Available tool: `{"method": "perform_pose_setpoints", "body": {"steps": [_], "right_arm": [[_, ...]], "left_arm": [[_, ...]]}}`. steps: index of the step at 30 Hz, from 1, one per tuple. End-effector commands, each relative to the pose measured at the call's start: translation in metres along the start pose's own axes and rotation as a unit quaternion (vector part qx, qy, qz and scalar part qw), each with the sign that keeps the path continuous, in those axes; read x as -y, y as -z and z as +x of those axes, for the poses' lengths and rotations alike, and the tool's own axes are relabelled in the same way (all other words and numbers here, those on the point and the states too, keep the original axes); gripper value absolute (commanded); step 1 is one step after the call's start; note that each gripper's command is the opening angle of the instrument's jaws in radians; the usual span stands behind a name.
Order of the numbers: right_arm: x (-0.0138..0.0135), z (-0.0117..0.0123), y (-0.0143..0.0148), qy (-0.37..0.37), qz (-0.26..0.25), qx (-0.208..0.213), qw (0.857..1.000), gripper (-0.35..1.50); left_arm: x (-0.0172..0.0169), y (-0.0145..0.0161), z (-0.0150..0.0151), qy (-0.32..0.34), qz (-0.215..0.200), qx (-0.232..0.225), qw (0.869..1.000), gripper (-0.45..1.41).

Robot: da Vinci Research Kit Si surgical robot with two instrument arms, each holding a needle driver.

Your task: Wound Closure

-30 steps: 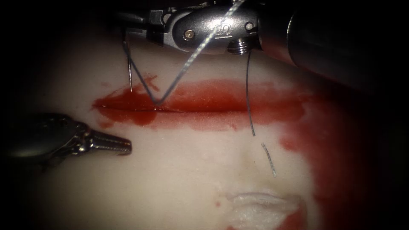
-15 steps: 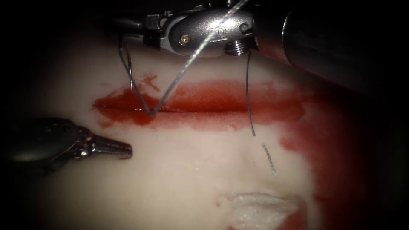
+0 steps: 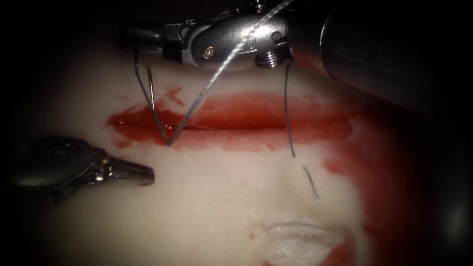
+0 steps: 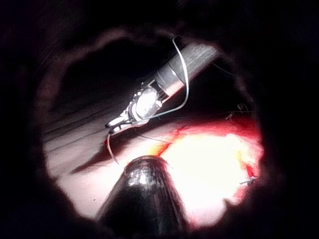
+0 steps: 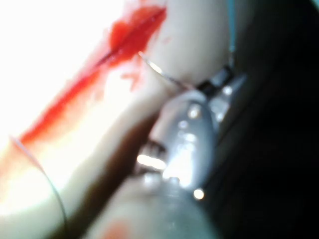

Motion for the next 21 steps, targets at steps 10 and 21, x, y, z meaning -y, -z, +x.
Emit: {"method": "perform_pose_setpoints", "body": {"steps": [10, 21], "right_arm": [[-0.0004, -0.0004, -0.0007, 0.005, 0.011, 0.003, 1.000, -0.35], [-0.0005, 0.0000, -0.0009, 0.042, 0.026, -0.012, 0.999, -0.35]], "left_arm": [[-0.0004, -0.0002, -0.0011, 0.015, 0.002, 0.002, 1.000, -0.37], [-0.0002, -0.0010, 0.0004, 0.015, -0.001, -0.048, 0.999, -0.32]]}}
